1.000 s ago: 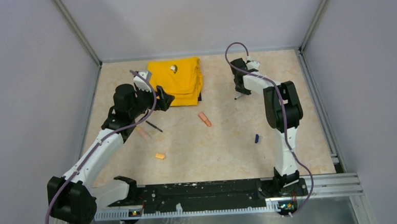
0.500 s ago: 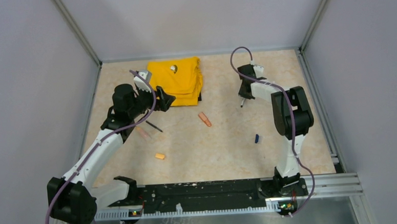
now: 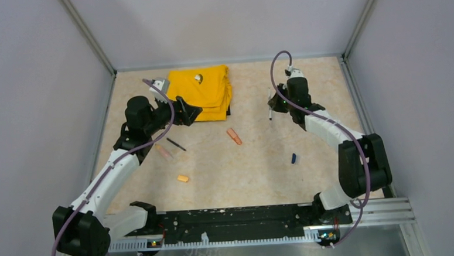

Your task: Insert the pens into the pen caps

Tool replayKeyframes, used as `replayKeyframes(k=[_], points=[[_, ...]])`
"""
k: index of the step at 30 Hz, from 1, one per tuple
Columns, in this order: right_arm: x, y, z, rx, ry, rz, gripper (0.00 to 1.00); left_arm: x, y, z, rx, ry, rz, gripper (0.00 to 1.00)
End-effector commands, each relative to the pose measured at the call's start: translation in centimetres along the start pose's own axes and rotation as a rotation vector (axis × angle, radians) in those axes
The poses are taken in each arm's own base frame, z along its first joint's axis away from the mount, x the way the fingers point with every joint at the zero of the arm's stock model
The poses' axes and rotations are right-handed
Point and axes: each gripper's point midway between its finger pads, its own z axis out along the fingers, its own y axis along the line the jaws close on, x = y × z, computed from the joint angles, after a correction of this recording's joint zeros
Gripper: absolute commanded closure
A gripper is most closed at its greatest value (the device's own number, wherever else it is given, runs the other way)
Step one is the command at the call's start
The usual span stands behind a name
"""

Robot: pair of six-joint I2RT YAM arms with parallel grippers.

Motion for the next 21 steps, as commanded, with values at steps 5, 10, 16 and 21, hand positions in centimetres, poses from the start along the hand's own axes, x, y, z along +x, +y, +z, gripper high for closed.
replayKeyframes(k=[5,10,16,21], points=[[-3.8,7.8,-6.1,-0.454,-0.233,-0.069,1.00,-0.8,-4.9,0.8,0.170,0.000,-0.084,0.14],[-4.7,11.0,-10.5,-0.677,-0.347,-0.015,1.00,0.1,-8.8,1.5,0.324,-0.005,-0.169,0.14],[-4.9,14.0,-14.4,-0.811,-0.471,0.104,1.00,-0.3,-11.9,1.9,0.464,-0.043,-0.210,0.14],[-4.5,17.0,-17.1,-0.904,-0.553,0.160,1.00,-0.2,-13.4,2.3,0.532,-0.023,-0.161,0.14]])
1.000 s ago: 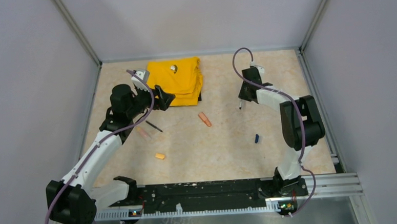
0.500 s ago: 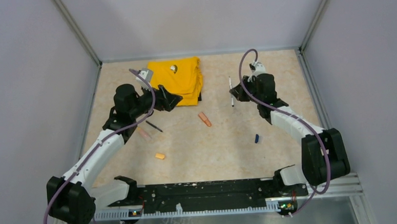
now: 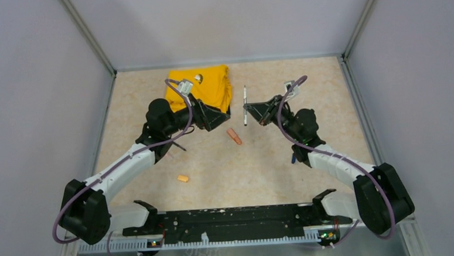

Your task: Insert the pens into the pen caps

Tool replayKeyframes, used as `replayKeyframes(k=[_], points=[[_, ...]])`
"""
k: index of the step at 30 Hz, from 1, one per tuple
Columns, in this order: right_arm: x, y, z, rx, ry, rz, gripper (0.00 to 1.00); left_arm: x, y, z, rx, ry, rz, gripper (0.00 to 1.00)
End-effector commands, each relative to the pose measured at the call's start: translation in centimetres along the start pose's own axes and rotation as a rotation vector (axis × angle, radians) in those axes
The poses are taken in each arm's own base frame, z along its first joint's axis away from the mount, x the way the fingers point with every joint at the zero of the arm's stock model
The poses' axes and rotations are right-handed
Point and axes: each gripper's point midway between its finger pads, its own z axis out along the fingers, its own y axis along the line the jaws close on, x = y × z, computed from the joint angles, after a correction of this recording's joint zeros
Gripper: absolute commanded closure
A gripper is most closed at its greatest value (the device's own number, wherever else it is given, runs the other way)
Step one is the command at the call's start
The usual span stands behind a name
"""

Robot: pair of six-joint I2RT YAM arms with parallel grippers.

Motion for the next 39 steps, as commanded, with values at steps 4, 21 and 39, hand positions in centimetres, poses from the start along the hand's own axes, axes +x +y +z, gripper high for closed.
replayKeyframes(k=[4,21,39], points=[[-4.4,7.6,-0.4,-0.239,-0.266,0.060,1.00,-1.2,-3.0,0.8,0.139,-0.013,0.071,0.15],[-2.7,10.5,0.7,-0.360,-0.210,0.110,1.00,-0.6,-4.9,1.1,0.233,0.004,0.066,0.34],[-1.5,11.0,0.9,-0.414,-0.175,0.146,1.00,-0.3,-5.2,2.8,0.267,0.025,0.050,0.64]])
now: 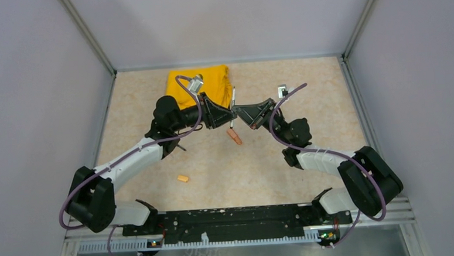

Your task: Insert the pens into the pen caps

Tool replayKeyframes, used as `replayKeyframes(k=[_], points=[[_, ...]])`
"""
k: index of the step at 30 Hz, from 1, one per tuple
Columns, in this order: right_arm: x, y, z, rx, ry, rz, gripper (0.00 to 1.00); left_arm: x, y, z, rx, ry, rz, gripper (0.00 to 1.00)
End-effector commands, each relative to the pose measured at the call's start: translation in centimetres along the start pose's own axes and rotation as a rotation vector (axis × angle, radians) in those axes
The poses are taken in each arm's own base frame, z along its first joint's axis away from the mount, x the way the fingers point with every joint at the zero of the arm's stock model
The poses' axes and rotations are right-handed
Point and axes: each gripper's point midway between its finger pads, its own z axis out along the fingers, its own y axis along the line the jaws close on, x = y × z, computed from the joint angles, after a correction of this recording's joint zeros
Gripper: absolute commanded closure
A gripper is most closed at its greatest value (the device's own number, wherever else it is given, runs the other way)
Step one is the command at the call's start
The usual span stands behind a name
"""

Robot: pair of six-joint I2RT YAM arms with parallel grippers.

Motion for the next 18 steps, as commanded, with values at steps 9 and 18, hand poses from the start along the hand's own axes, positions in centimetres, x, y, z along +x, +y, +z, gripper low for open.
replayKeyframes(k=[9,18], points=[[-1.7,3.2,1.1,-0.111,-0.047,-0.022,1.00,-0.5,-1.7,0.8,0.079,0.004,0.035,0.77],[-1.4,1.7,0.7,-0.036,-0.027,-0.094,0.90,-0.7,-0.2,1.7,0.021,0.044,0.063,1.00]])
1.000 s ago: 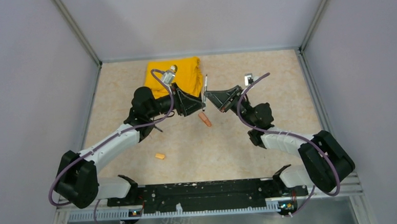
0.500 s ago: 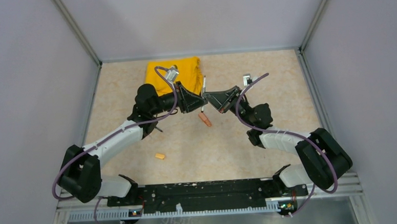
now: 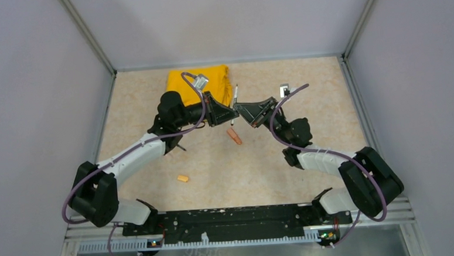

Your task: Insert the pens into the pen caps

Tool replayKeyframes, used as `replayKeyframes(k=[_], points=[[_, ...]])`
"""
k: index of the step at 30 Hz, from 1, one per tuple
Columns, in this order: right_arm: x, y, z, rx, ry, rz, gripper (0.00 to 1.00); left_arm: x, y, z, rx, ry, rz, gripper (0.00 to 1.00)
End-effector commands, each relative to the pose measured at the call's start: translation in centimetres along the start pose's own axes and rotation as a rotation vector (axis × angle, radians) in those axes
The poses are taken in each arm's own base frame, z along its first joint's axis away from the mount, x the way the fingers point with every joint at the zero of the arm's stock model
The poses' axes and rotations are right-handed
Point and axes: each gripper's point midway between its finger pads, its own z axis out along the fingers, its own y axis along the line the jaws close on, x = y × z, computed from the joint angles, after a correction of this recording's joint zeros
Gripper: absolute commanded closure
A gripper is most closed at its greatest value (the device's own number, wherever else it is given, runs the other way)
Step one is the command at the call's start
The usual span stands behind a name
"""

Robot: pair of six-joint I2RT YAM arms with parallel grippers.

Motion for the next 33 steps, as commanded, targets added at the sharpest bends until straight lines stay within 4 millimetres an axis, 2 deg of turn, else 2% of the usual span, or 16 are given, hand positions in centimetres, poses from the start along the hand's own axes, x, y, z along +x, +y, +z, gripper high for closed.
replayKeyframes(k=[1,4,5,8,11,15,19,24,28,33], points=[[-0.9,1.5,0.6,-0.020,0.006,-0.095,0.84,-1.5,-0.2,0.8,-0.003,0.006,0.099,1.00],[-1.4,0.4,0.2,0.051,0.028,-0.165,0.72,-2.0,0.5,0.8,-0.047,0.026,0.154,1.00],[-1.6,-0.6,-0.2,0.102,0.040,-0.184,0.68,-2.2,0.8,0.7,-0.066,0.032,0.179,1.00],[-3.3,-2.5,-1.7,0.258,0.034,-0.255,0.61,-2.9,1.9,0.1,-0.138,0.043,0.263,1.00],[-4.7,-5.6,-3.8,0.498,0.054,-0.316,0.54,-3.6,3.1,-0.7,-0.220,0.044,0.337,1.00],[-5.8,-9.1,-7.6,0.800,0.118,-0.382,0.52,-5.4,4.3,-2.3,-0.348,-0.009,0.419,1.00],[-4.6,-11.6,-12.5,1.063,0.215,-0.343,0.51,-7.1,5.5,-3.9,-0.453,-0.048,0.460,1.00],[-2.2,-13.4,-18.5,1.300,0.298,-0.259,0.50,-7.0,6.5,-5.4,-0.496,-0.056,0.461,1.00],[-0.8,-14.8,-21.8,1.413,0.376,-0.236,0.49,-6.5,7.5,-6.1,-0.522,-0.066,0.441,1.00],[-0.3,-16.5,-25.1,1.531,0.441,-0.215,0.48,-7.1,7.8,-6.9,-0.528,-0.109,0.431,1.00]])
